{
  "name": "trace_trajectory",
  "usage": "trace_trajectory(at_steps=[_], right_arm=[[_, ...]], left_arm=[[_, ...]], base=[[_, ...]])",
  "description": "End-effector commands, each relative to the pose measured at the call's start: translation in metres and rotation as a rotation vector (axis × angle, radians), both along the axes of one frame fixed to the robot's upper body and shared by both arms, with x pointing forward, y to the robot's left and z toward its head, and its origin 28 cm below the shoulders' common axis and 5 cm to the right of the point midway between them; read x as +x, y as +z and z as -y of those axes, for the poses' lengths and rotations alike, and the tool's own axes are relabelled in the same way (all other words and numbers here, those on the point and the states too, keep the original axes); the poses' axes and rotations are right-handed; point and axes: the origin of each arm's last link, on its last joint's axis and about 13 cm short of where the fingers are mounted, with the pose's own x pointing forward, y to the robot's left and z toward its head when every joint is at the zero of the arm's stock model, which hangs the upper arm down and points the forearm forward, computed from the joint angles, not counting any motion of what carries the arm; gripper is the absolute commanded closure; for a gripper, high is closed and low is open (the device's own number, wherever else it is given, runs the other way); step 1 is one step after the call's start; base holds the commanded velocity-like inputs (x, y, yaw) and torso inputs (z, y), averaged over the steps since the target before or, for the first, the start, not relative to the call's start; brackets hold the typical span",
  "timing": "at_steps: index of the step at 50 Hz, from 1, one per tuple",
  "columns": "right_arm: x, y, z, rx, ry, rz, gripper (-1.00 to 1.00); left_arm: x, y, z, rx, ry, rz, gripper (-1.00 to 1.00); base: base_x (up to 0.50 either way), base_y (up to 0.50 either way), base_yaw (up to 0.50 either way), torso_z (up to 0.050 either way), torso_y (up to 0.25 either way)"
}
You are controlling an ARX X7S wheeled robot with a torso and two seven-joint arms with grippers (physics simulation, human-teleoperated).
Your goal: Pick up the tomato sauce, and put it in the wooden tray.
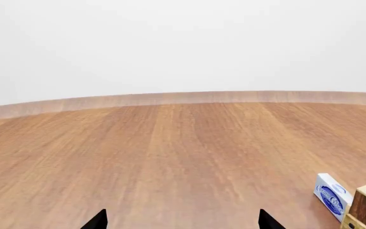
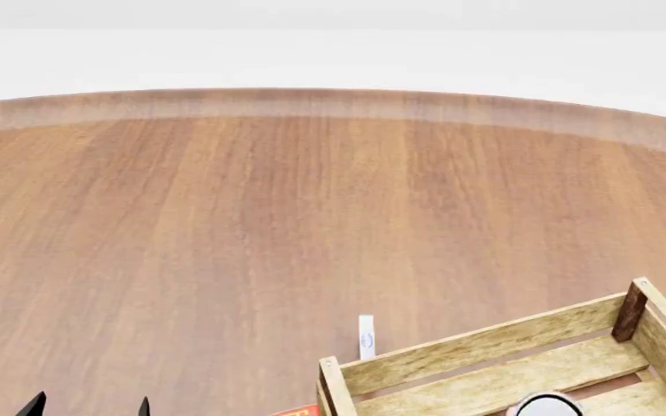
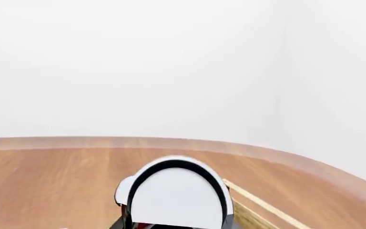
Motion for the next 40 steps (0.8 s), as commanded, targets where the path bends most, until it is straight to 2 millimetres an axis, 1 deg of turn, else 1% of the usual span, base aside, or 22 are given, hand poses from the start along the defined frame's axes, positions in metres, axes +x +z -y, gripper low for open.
trace_trajectory(at_steps=[1, 9, 10, 11, 12, 19, 26, 27, 30, 35, 39, 40], right_arm=[[0.024, 0.006, 0.006, -0.037, -0.031, -0.015, 1.0], [0.045, 0.01, 0.011, -0.054, -0.066, -0.032, 1.0], [0.05, 0.01, 0.013, -0.055, -0.085, -0.041, 1.0], [0.05, 0.01, 0.013, -0.055, -0.085, -0.041, 1.0], [0.056, 0.009, 0.015, -0.062, -0.097, -0.052, 1.0], [0.067, 0.006, 0.017, -0.077, -0.112, -0.074, 1.0], [0.087, 0.014, 0.018, -0.099, -0.129, -0.085, 1.0], [0.087, 0.014, 0.018, -0.099, -0.129, -0.085, 1.0], [0.097, 0.015, 0.019, -0.104, -0.141, -0.1, 1.0], [0.108, 0.016, 0.021, -0.112, -0.155, -0.116, 1.0], [0.123, 0.015, 0.024, -0.116, -0.165, -0.136, 1.0], [0.13, 0.013, 0.026, -0.117, -0.177, -0.148, 1.0]], left_arm=[[0.001, 0.001, 0.002, -0.011, -0.008, 0.009, -1.0], [0.001, 0.001, 0.002, -0.011, -0.008, 0.008, -1.0], [0.001, 0.001, 0.002, -0.011, -0.009, 0.008, -1.0], [0.001, 0.001, 0.002, -0.011, -0.009, 0.008, -1.0], [0.001, 0.001, 0.002, -0.011, -0.008, 0.008, -1.0], [0.001, 0.001, 0.002, -0.011, -0.008, 0.009, -1.0], [0.001, 0.001, 0.002, -0.012, -0.008, 0.008, -1.0], [0.001, 0.001, 0.002, -0.012, -0.008, 0.008, -1.0], [0.001, 0.001, 0.002, -0.011, -0.008, 0.008, -1.0], [0.001, 0.001, 0.001, -0.011, -0.008, 0.008, -1.0], [0.001, 0.001, 0.002, -0.011, -0.008, 0.008, -1.0], [0.001, 0.001, 0.002, -0.011, -0.008, 0.007, -1.0]], base=[[0.0, 0.0, 0.0, 0.0, 0.0], [0.0, 0.0, 0.0, 0.0, 0.0], [0.0, 0.0, 0.0, 0.0, 0.0], [0.0, 0.0, 0.0, 0.0, 0.0], [0.0, 0.0, 0.0, 0.0, 0.0], [0.0, 0.0, 0.0, 0.0, 0.001], [0.0, 0.0, 0.0, 0.0, 0.0], [0.0, 0.0, 0.0, 0.0, 0.0], [0.0, 0.0, 0.0, 0.0, 0.0], [0.0, 0.0, 0.0, 0.0, 0.0], [0.0, 0.0, 0.0, 0.0, 0.0], [0.0, 0.0, 0.0, 0.0, 0.0]])
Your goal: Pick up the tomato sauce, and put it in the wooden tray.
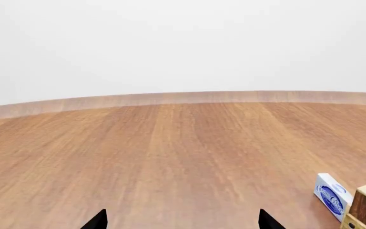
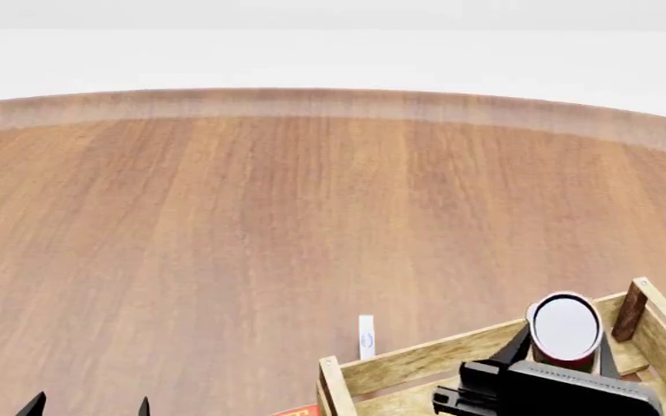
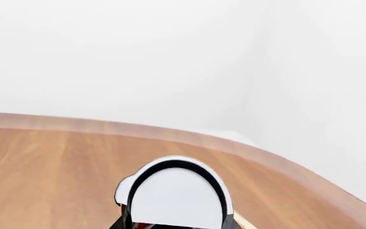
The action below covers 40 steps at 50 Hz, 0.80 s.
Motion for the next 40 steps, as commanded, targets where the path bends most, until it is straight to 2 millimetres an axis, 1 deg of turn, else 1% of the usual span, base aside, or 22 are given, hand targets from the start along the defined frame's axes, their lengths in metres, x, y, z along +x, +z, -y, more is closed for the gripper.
trace_trajectory(at_steps=[1, 4, 12, 17, 24, 40], right_arm=[[0.041, 0.002, 0.01, -0.016, -0.059, -0.053, 1.0], [0.053, -0.002, 0.014, -0.004, -0.072, -0.083, 1.0], [0.068, -0.006, 0.017, -0.011, -0.078, -0.095, 1.0], [0.08, -0.015, 0.023, 0.008, -0.103, -0.138, 1.0], [0.086, -0.029, 0.029, 0.017, -0.125, -0.178, 1.0], [0.094, -0.053, 0.035, 0.028, -0.153, -0.249, 1.0]], left_arm=[[0.001, 0.001, 0.002, -0.011, -0.009, 0.008, -1.0], [0.001, 0.001, 0.002, -0.011, -0.008, 0.008, -1.0], [0.001, 0.001, 0.002, -0.012, -0.009, 0.008, -1.0], [0.001, 0.001, 0.002, -0.012, -0.008, 0.008, -1.0], [0.001, 0.001, 0.002, -0.011, -0.008, 0.008, -1.0], [0.001, 0.001, 0.002, -0.011, -0.008, 0.008, -1.0]], base=[[0.0, 0.0, 0.0, 0.0, 0.0], [0.0, 0.0, 0.0, 0.0, 0.0], [0.0, 0.0, 0.0, 0.0, 0.0], [0.0, 0.0, 0.0, 0.0, 0.002], [0.0, 0.0, 0.0, 0.0, 0.0], [0.0, 0.0, 0.0, 0.0, 0.0]])
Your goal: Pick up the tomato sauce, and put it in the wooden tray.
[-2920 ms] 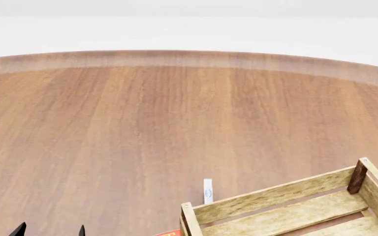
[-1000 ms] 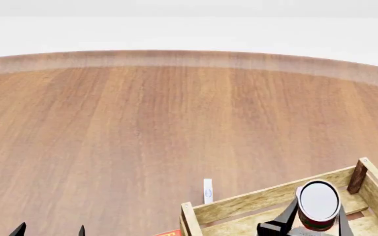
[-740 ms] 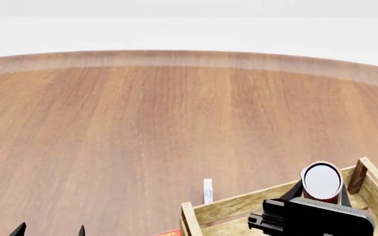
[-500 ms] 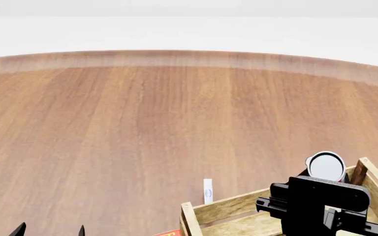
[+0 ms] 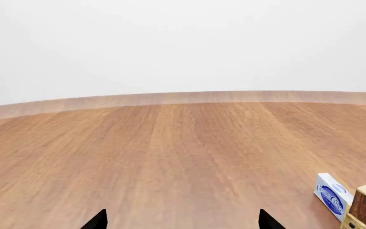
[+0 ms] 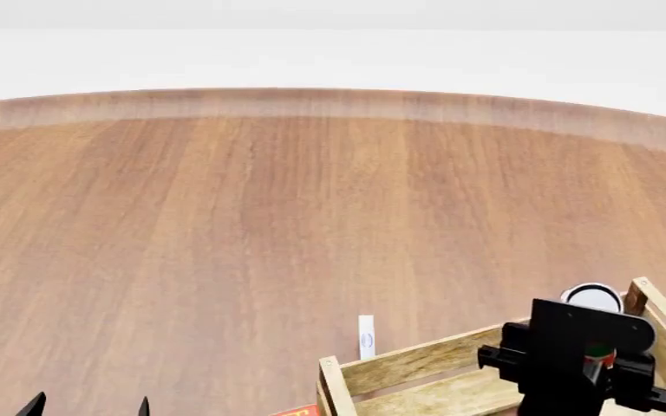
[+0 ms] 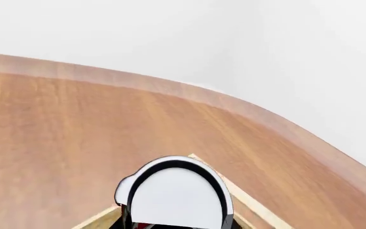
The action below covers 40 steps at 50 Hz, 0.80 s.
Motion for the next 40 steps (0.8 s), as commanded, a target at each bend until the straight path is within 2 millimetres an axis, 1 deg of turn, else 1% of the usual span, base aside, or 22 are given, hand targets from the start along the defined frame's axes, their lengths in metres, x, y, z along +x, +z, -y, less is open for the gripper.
trace_trajectory(at_steps=[1, 8, 15, 27, 28, 30, 40], right_arm=[[0.007, -0.014, 0.001, 0.007, -0.009, -0.054, 1.0], [0.002, -0.021, 0.002, 0.02, -0.011, -0.067, 1.0], [0.001, -0.022, 0.002, 0.03, -0.005, -0.063, 1.0], [-0.005, -0.029, 0.002, 0.052, -0.006, -0.112, 1.0], [-0.005, -0.03, 0.002, 0.082, 0.005, -0.131, 1.0], [-0.005, -0.029, 0.002, 0.068, 0.001, -0.124, 1.0], [-0.005, -0.031, 0.002, 0.113, 0.035, -0.203, 1.0]], left_arm=[[0.001, 0.001, 0.002, -0.011, -0.009, 0.008, -1.0], [0.001, 0.001, 0.002, -0.011, -0.009, 0.008, -1.0], [0.001, 0.001, 0.002, -0.011, -0.009, 0.008, -1.0], [0.001, 0.001, 0.002, -0.012, -0.008, 0.008, -1.0], [0.001, 0.001, 0.002, -0.011, -0.008, 0.008, -1.0], [0.001, 0.001, 0.002, -0.011, -0.009, 0.008, -1.0], [0.001, 0.001, 0.002, -0.011, -0.009, 0.008, -1.0]], base=[[0.0, 0.0, 0.0, 0.0, 0.0], [0.0, 0.0, 0.0, 0.0, 0.0], [0.0, 0.0, 0.0, 0.0, 0.001], [0.0, 0.0, 0.0, 0.0, 0.0], [0.0, 0.0, 0.0, 0.0, 0.0], [0.0, 0.0, 0.0, 0.0, 0.0], [0.0, 0.0, 0.0, 0.0, 0.001]])
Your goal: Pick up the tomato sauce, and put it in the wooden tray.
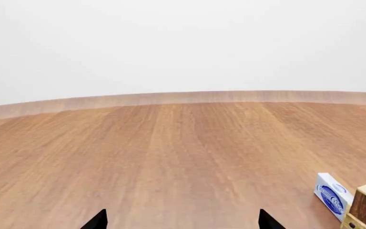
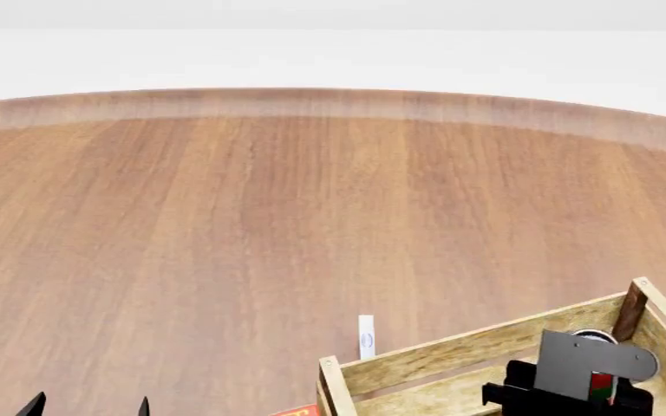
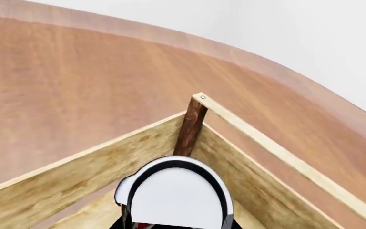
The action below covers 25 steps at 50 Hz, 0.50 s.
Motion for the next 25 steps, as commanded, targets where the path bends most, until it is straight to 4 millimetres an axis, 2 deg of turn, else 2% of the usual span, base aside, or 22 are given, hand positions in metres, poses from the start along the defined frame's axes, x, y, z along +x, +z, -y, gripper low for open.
trace_trajectory(at_steps=[1, 25], right_arm=[[0.0002, -0.0015, -0.0073, 0.045, 0.047, -0.067, 1.0], [-0.0012, -0.003, -0.0075, 0.082, 0.06, -0.102, 1.0]], left_arm=[[0.0011, 0.0011, 0.0016, -0.011, -0.009, 0.009, -1.0], [0.0011, 0.0011, 0.0016, -0.012, -0.009, 0.009, -1.0]], base=[[0.0, 0.0, 0.0, 0.0, 0.0], [0.0, 0.0, 0.0, 0.0, 0.0]])
